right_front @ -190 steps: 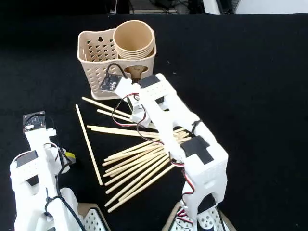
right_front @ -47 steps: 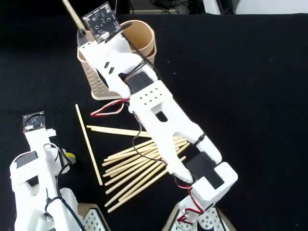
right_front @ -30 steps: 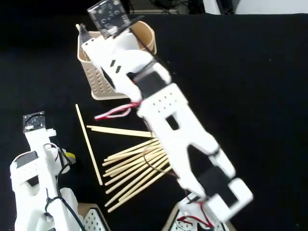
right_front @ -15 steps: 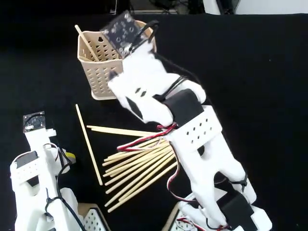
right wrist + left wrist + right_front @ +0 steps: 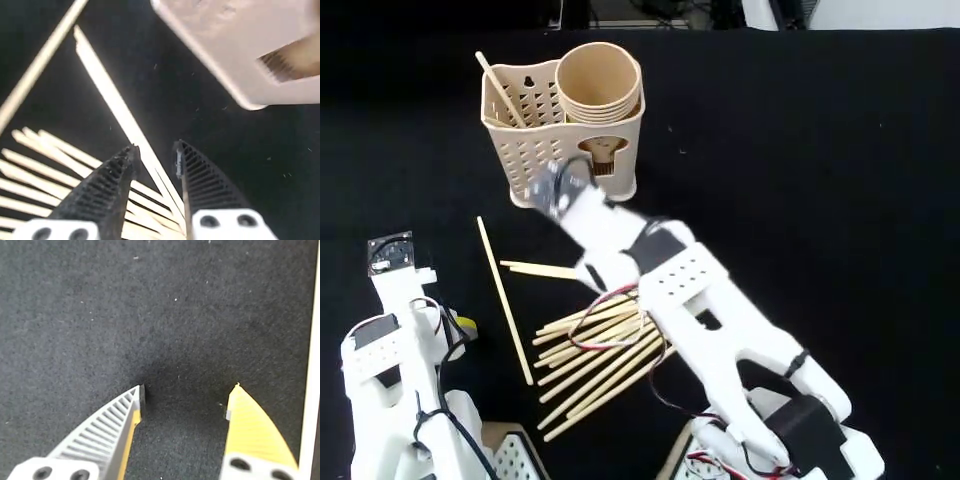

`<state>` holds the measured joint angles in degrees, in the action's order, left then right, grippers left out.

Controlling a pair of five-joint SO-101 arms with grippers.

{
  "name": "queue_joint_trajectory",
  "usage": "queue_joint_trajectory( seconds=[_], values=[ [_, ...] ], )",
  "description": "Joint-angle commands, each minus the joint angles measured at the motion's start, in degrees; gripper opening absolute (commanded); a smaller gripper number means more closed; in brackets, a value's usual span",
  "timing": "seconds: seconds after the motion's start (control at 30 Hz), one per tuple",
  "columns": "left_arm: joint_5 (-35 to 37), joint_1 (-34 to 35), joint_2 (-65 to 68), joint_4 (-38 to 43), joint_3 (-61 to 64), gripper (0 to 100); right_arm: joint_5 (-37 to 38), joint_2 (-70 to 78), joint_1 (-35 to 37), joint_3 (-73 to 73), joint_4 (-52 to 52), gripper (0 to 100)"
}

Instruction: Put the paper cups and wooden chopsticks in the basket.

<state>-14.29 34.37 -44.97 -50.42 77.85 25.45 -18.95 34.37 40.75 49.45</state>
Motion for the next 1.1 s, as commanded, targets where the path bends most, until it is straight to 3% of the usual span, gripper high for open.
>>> queue_joint_trajectory(
  seconds=[0.0,0.17,0.4,0.57,0.83,0.9,1.03,1.07],
  values=[
    [0.2,0.2,-0.4,0.5,0.0,28,6.8,0.0,-0.4,2.6,-3.6,12.5],
    [0.3,0.2,-0.4,0.5,0.0,28,8.9,11.3,-0.4,0.2,-2.8,20.7],
    [0.3,0.2,-0.4,0.5,0.0,28,9.2,20.8,-0.4,-8.9,2.2,18.1],
    [0.3,0.2,-0.4,0.5,0.0,28,14.3,24.8,-0.6,-10.8,1.8,17.8],
    [0.3,0.2,-0.4,0.5,0.0,28,14.8,32.0,-6.0,-16.0,2.1,17.6],
    [0.3,0.2,-0.4,0.5,0.0,28,14.8,32.6,-5.9,-16.0,2.2,15.2],
    [0.3,0.2,-0.4,0.5,0.0,28,14.8,32.6,-5.8,-16.0,2.2,0.7],
    [0.3,0.2,-0.4,0.5,0.0,28,14.8,32.6,-5.8,-16.0,2.3,2.4]
  ],
)
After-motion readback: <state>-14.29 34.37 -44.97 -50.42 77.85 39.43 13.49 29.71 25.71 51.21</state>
